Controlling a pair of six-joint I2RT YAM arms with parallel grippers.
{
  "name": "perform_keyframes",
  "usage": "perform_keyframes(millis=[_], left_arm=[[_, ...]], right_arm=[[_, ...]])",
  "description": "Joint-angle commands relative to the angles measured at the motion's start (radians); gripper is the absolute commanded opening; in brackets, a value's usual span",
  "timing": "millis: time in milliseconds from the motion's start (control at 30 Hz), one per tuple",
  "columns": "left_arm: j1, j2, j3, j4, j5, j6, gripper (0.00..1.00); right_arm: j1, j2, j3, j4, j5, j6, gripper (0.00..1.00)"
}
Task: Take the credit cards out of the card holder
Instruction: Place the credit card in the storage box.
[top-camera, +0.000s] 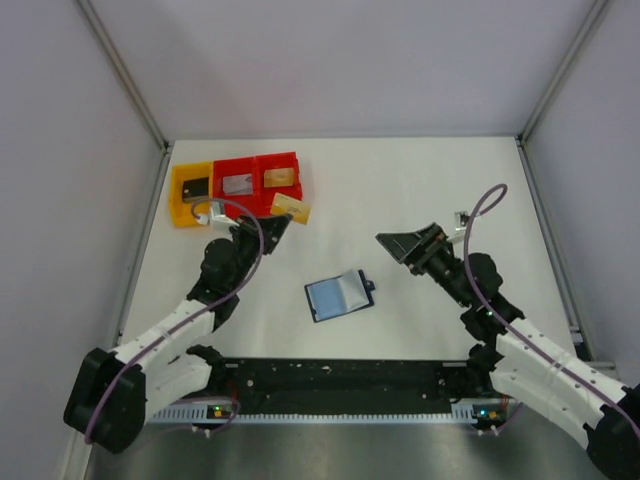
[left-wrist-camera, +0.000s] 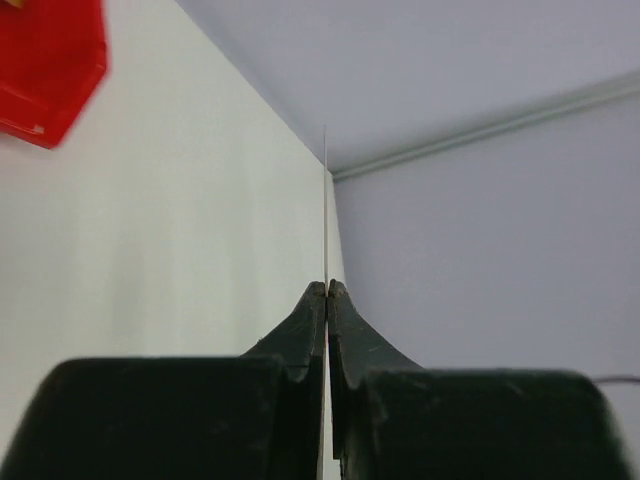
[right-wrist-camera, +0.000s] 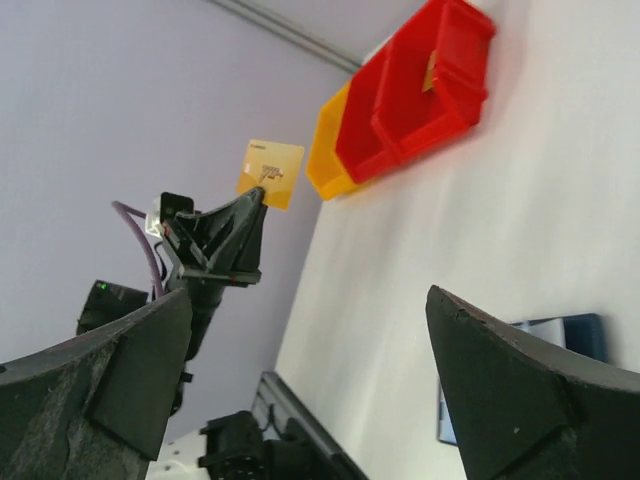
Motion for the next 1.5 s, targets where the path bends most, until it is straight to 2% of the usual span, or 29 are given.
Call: perform_keyframes(millis=[0,100,267,533,767,1033,1467], left_arm=[[0.129,0.11,0.037,0.047,-0.032,-0.052,0.0],[0.178,0.24,0.115,0.053,-0.061,-0.07,0.0],[0.226,0.521,0.293,0.093,-0.086,-0.087,0.0],[0.254,0.857,0.644,-0.037,-0.096,-0.127,0.0],[0.268,0.975,0.819,-0.182,-0.182,-0.159,0.0],[0.275,1.04,0.882,-0.292,-0.216,-0.185,0.0],[0.278,1.143,1.049,-0.424,-0.19,-0.125,0.0]], right_arm=[[-0.022,-0.097,0.101,-0.353,0.055,-0.276,0.99],[-0.022,-0.133,0.124,-0.434,0.134,-0.387,0.99],[-0.025,-0.142,0.141,-0.469,0.169,-0.525,0.99],[-0.033,-0.154,0.147,-0.535,0.229,-0.677,0.98],[-0.035,-0.171,0.143,-0.569,0.247,-0.732,0.98],[-0.035,-0.173,0.134,-0.572,0.255,-0.749,0.99],[-0.035,-0.171,0.134,-0.573,0.25,-0.762,0.99]])
